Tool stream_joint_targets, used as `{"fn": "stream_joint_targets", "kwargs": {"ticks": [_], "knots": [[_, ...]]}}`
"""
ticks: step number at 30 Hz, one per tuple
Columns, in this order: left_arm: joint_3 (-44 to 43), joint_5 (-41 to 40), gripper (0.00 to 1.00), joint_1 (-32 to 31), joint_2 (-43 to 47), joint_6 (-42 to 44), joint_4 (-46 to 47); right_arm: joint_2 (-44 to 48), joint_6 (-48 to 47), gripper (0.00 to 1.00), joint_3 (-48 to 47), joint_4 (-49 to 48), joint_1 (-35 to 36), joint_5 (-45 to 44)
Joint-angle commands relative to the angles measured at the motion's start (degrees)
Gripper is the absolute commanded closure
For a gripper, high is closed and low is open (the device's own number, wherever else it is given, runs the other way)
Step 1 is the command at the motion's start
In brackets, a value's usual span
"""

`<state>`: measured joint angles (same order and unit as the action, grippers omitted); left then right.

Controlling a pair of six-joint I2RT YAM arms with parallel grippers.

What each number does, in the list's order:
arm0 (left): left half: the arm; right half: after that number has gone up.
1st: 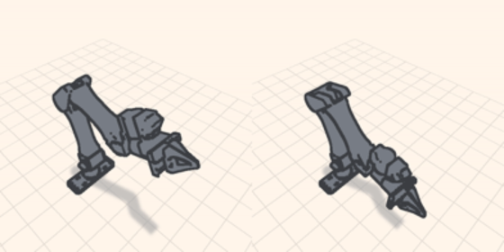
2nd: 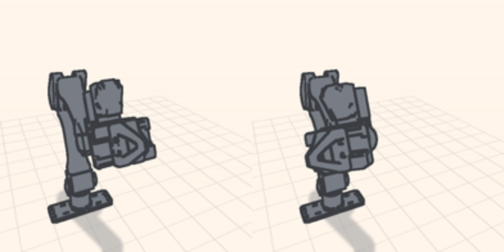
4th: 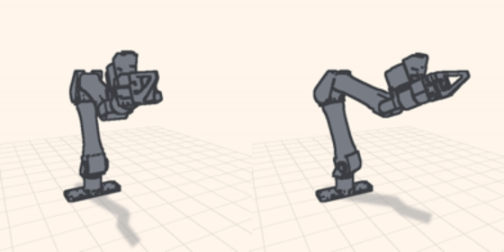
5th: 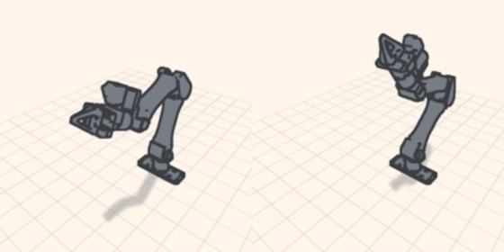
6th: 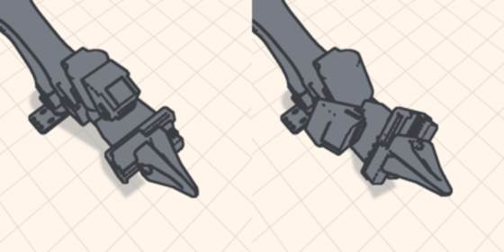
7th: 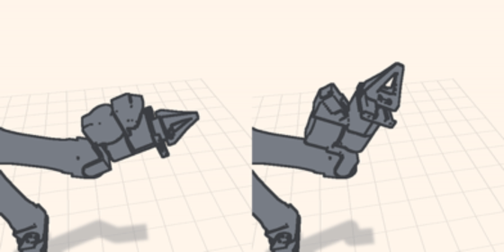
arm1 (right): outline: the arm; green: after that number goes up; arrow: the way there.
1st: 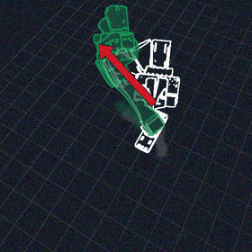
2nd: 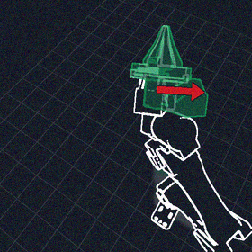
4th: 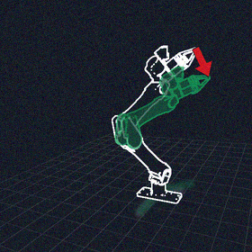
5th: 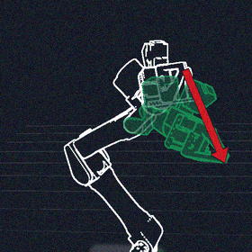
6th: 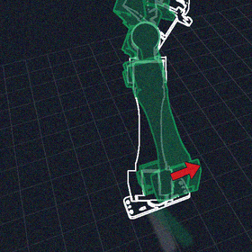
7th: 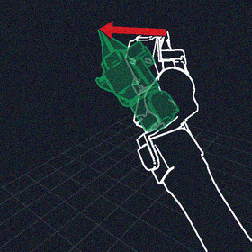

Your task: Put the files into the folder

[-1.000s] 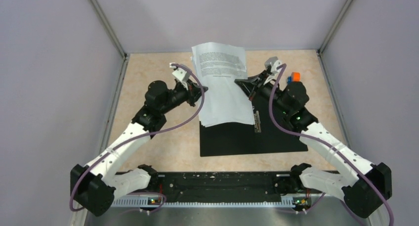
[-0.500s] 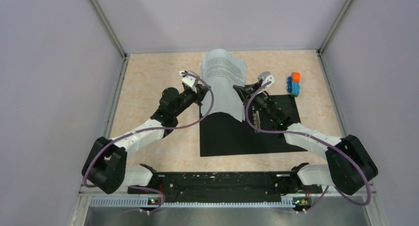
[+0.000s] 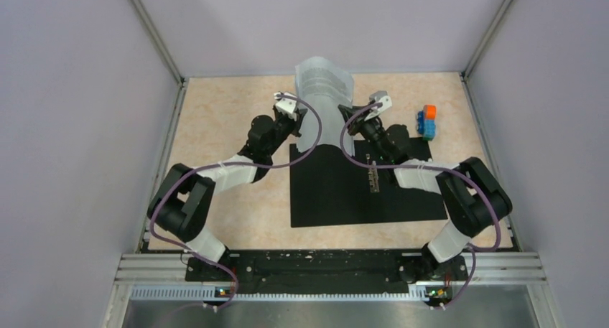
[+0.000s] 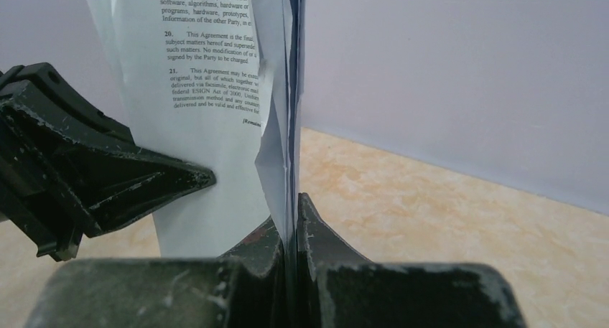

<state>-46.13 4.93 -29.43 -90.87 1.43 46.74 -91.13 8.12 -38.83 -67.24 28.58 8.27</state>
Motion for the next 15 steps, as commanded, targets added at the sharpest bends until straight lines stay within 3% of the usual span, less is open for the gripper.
{"fn": "stream_joint_targets", "kwargs": {"ticks": [1,7,10,15], "knots": [[-6.8,-0.8,1.00,1.2,-4.0,2.9,5.7,-3.9,0.9,0.99,-6.4,-7.1,-2.6,1.2],[-12.5,0.4,1.00,2.9,-10.7,4.8,7.4,-11.2,3.1,0.96,-12.5,-9.4,-4.8,4.6],[-13.6,0.5,1.00,3.6,-13.7,5.1,9.6,-15.1,3.2,0.89,-15.5,-10.2,-5.1,5.1],[-12.7,-0.1,0.86,4.1,-17.9,5.1,15.5,-20.5,4.8,0.79,-16.9,-13.4,-5.8,5.7]]}}
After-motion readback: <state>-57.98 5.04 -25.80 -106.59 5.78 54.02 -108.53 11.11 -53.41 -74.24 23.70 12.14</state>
